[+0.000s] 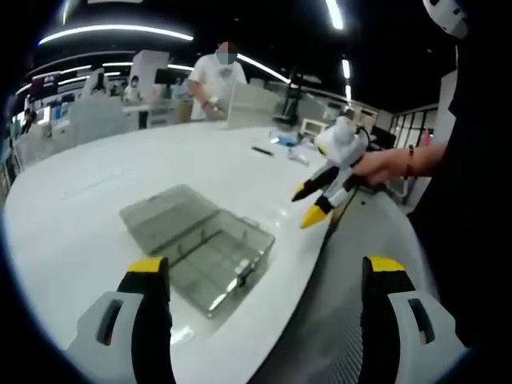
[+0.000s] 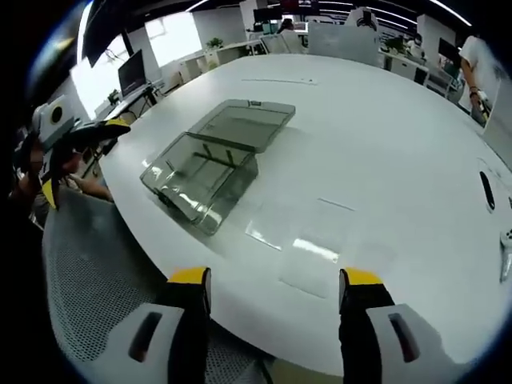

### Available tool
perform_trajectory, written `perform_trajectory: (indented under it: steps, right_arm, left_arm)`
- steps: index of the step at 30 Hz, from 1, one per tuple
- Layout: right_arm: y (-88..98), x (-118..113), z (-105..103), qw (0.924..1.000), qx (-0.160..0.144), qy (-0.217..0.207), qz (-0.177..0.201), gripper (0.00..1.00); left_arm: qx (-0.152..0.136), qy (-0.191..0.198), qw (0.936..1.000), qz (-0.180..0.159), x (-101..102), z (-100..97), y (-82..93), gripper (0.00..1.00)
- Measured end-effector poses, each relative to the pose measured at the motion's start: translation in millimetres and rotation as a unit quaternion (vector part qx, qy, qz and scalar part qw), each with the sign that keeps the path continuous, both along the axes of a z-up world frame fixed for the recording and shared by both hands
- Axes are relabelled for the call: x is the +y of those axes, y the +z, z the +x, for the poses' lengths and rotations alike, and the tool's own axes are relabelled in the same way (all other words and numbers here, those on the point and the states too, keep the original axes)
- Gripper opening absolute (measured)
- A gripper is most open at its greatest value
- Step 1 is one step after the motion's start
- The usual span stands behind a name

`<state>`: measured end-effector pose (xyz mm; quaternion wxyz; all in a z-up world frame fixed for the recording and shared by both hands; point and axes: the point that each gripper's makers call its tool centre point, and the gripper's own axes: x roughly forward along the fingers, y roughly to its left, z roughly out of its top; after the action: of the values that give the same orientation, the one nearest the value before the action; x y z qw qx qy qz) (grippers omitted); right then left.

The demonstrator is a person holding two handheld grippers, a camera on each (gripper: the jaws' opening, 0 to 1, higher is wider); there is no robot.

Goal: Insert the divider into the dual guide fixture by aligning both edges with the guide slots and pushing it downward to the bottom, including one-sided entry, uneven engagement, binding, and posture correction.

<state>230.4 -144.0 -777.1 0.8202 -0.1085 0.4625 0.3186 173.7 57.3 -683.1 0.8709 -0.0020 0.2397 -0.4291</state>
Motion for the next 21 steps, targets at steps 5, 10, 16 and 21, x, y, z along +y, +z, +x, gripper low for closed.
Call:
perform_trajectory:
  steps: [5, 10, 16, 21]
  right_arm:
    - [-4.1, -1.3, 1.0, 1.0, 0.007, 0.0, -0.006, 0.61]
    - [-6.9, -2.7, 5.7, 0.9998, 0.014, -0.011, -0.005, 0.58]
    - [-10.8, -4.6, 9.8, 0.9997, 0.017, -0.018, -0.01, 0.56]
    - [-15.5, -7.1, 11.8, 0.9994, 0.022, -0.023, -0.016, 0.56]
  left_arm:
    - [0.003, -0.001, 1.0, 0.002, 0.8, 0.3, -2.2, 0.99]
    - [0.003, 0.001, 1.0, 0.001, 0.9, 1.3, -2.0, 0.99]
    - [0.008, -0.004, 1.0, 0.003, 0.3, -1.4, -4.6, 0.99]
    - [0.007, -0.006, 1.0, 0.001, -2.5, -0.7, -1.6, 0.99]
